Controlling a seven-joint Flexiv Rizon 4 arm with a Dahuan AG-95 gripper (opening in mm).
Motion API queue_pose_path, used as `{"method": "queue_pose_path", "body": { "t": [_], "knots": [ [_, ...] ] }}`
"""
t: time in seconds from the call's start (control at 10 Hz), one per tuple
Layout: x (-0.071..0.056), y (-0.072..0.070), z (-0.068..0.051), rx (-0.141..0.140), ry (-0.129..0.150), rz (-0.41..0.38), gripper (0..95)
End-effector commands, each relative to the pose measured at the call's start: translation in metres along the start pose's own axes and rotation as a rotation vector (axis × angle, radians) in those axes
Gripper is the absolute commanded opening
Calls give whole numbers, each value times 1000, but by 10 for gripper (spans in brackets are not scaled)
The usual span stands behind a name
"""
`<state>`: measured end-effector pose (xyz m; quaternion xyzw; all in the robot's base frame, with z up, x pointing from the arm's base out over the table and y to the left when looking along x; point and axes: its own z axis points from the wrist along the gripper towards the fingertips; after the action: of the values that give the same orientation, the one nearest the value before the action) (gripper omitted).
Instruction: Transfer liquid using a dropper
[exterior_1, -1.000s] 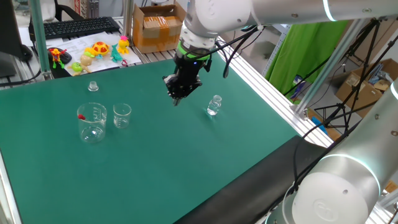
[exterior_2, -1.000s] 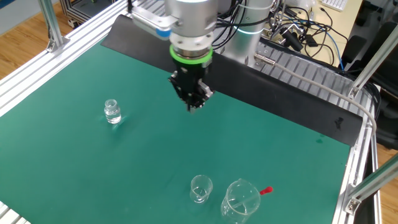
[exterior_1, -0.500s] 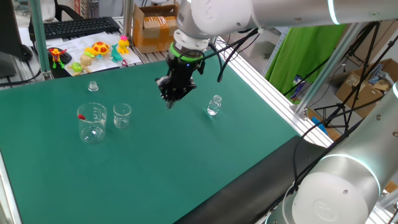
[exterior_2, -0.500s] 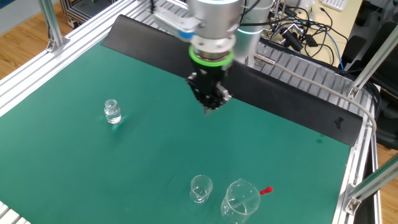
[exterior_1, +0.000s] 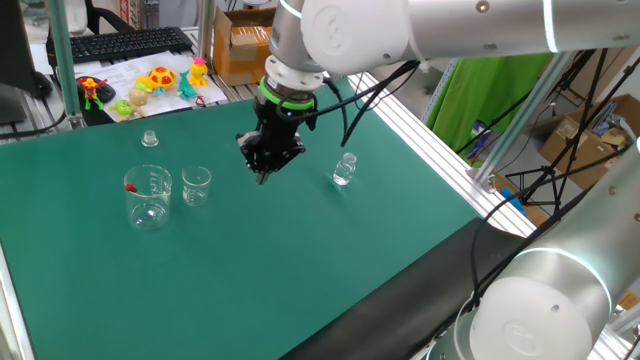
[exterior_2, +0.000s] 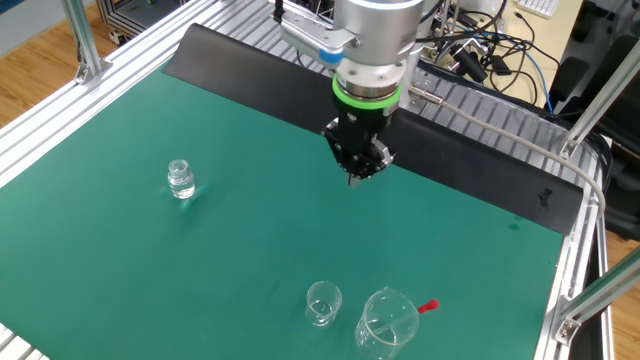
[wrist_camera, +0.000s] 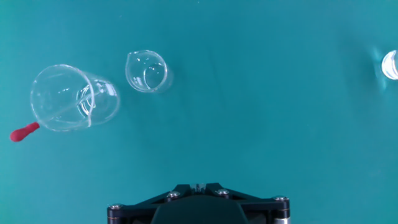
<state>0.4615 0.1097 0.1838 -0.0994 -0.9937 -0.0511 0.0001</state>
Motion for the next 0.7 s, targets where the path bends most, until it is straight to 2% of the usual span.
{"method": "queue_pose_path", "body": {
  "t": [0.1, 0.2, 0.4, 0.5, 0.6, 0.7],
  "knots": [
    [0, 0, 0, 7, 8, -99, 0],
    [0, 0, 0, 1, 5, -160, 0],
    [0, 0, 0, -44, 10, -235, 0],
    [0, 0, 0, -60, -36, -239, 0],
    [0, 0, 0, -50, -30, -236, 0],
    [0, 0, 0, -55, -29, -232, 0]
  ]
}}
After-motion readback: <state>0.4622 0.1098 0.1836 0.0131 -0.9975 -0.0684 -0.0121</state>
